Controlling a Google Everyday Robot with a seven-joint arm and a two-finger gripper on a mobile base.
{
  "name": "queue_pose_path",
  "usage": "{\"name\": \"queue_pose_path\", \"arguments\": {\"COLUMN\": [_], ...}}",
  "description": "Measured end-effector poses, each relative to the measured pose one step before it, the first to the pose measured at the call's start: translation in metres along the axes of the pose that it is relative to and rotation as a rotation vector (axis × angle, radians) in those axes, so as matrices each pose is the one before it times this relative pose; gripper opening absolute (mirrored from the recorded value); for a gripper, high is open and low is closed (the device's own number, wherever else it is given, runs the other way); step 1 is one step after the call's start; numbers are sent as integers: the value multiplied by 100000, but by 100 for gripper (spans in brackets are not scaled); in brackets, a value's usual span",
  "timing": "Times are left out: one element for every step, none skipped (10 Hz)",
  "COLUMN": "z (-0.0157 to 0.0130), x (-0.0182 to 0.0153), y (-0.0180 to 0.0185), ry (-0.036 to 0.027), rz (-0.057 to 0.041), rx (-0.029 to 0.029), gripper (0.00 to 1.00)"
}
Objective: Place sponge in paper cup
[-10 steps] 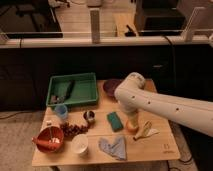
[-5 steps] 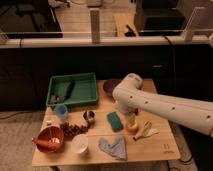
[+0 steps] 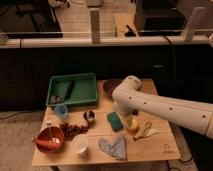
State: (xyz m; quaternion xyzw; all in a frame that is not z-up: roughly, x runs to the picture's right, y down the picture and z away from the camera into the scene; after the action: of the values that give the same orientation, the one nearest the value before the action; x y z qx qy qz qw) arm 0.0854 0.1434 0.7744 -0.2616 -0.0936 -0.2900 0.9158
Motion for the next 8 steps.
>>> {"name": "queue_pose_path", "arguments": {"z": [472, 319, 418, 414, 479, 439, 567, 306], "x": [-338, -238, -140, -42, 6, 8, -166, -8], "y": [-248, -225, -95, -115, -44, -53, -149, 101], "ry": [-638, -340, -363, -602, -524, -300, -998, -604], "rz": [-1021, -841, -711, -537, -520, -645, -1651, -768], "rx": [151, 200, 76, 341, 100, 39, -130, -289], "gripper": [80, 80, 80, 80, 80, 80, 80, 80]}}
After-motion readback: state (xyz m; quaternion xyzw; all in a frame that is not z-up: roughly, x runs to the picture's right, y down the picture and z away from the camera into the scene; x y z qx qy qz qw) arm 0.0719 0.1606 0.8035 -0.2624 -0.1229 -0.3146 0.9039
